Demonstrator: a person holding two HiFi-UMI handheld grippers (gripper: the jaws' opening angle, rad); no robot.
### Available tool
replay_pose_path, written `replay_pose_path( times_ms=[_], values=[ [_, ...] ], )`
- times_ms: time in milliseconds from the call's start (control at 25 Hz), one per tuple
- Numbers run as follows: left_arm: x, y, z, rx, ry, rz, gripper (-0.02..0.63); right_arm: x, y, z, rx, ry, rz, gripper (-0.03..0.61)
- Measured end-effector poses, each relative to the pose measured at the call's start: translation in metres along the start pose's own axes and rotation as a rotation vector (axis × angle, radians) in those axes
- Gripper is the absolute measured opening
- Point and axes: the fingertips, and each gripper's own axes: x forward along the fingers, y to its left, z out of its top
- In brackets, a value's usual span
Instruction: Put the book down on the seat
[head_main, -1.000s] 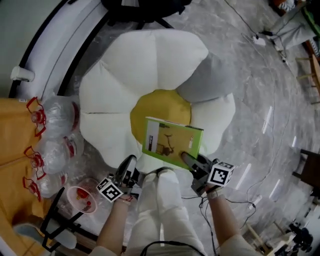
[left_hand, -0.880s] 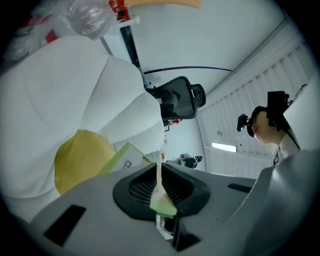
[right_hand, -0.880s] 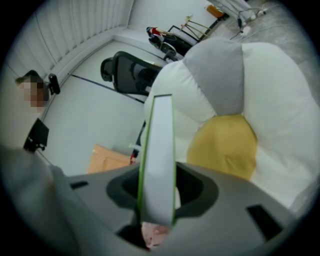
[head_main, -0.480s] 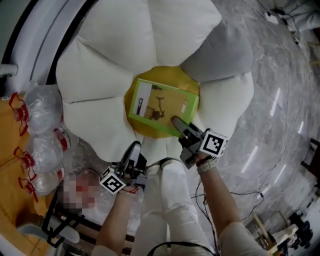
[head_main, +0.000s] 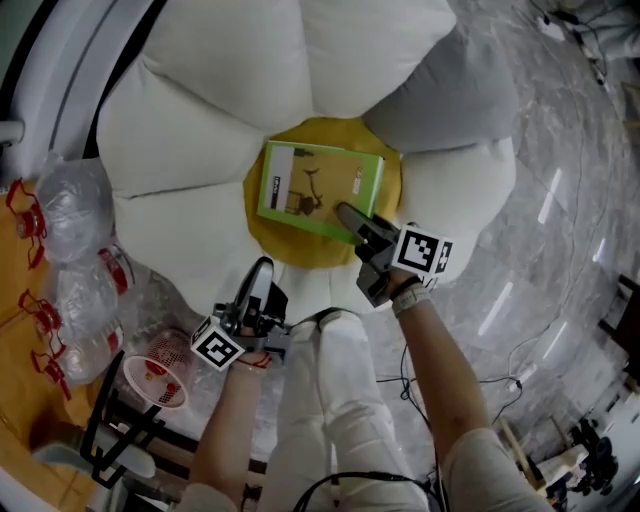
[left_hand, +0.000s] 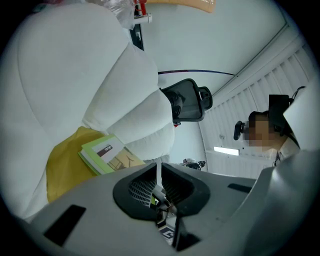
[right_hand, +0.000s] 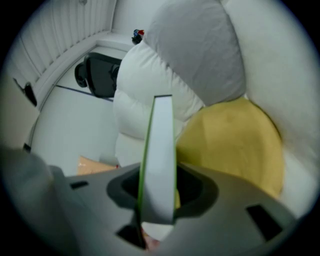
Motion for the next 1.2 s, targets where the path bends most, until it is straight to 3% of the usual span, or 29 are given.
replay_pose_path(
  times_ms=[80, 160, 280, 440, 920, 1200],
  values=[
    [0.0, 0.002, 0.0, -0.007, 0.002, 0.003, 0.037, 0.003, -0.005, 0.0, 0.043, -0.02, -0.003, 0.149],
    [-0.002, 0.003, -0.003, -0.009, 0.013, 0.01, 0.037, 0.001, -0.019, -0.005, 0.091, -0.015, -0.071, 0.149],
    [-0.003, 0.003, -0.008, -0.009, 0.03, 0.011, 0.037, -0.002, -0.036, -0.01, 0.068, 0.028, -0.163, 0.149],
    [-0.006, 0.007, -0.01, -0.022, 0.033, 0.018, 0.037, -0.002, -0.045, -0.011, 0.083, 0.047, -0.215, 0.159],
    [-0.01, 0.01, 0.001, -0.062, -0.017, 0.006, 0.037, -0.007, -0.09, -0.021, 0.035, 0.156, -0.452, 0.335],
    [-0.012, 0.007, 0.001, -0.049, -0.025, 0.004, 0.037, -0.022, -0.103, -0.027, 0.049, 0.162, -0.475, 0.345]
  ],
)
